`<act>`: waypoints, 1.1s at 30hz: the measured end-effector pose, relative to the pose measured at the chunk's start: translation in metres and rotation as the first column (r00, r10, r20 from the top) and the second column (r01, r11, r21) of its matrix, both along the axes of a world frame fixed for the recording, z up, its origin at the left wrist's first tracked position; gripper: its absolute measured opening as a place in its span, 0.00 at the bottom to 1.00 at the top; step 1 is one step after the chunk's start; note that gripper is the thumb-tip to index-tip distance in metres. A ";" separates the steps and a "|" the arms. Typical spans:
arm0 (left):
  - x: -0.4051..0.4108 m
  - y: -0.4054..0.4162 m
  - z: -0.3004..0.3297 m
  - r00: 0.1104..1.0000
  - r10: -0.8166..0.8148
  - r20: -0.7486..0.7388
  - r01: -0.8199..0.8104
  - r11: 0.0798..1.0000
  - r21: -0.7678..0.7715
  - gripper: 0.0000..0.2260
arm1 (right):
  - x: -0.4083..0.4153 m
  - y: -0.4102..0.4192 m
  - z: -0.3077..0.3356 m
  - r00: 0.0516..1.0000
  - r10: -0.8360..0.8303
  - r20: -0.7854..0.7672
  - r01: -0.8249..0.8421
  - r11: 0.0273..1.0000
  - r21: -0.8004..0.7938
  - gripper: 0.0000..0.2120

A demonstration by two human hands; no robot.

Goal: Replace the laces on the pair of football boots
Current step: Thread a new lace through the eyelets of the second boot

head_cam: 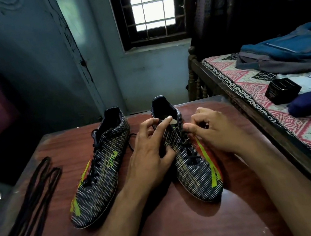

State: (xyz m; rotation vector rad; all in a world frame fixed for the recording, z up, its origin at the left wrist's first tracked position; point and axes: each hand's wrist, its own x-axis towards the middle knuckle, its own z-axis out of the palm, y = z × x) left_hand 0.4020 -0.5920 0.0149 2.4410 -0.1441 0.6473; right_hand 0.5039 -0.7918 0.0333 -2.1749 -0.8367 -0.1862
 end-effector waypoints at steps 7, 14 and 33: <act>0.004 -0.001 0.000 0.997 0.026 -0.071 -0.026 1.000 0.004 0.33 | -0.009 0.001 0.003 0.986 -0.158 -0.047 0.165 0.942 0.291 0.15; 0.000 0.000 0.000 0.997 0.046 -0.061 -0.045 0.999 0.017 0.33 | 0.000 -0.011 0.002 0.975 -0.191 0.117 0.172 0.973 0.152 0.22; -0.004 -0.006 0.007 0.993 0.055 0.100 -0.062 0.996 0.071 0.27 | -0.015 -0.004 0.031 0.961 -0.125 -0.247 0.254 0.752 0.608 0.27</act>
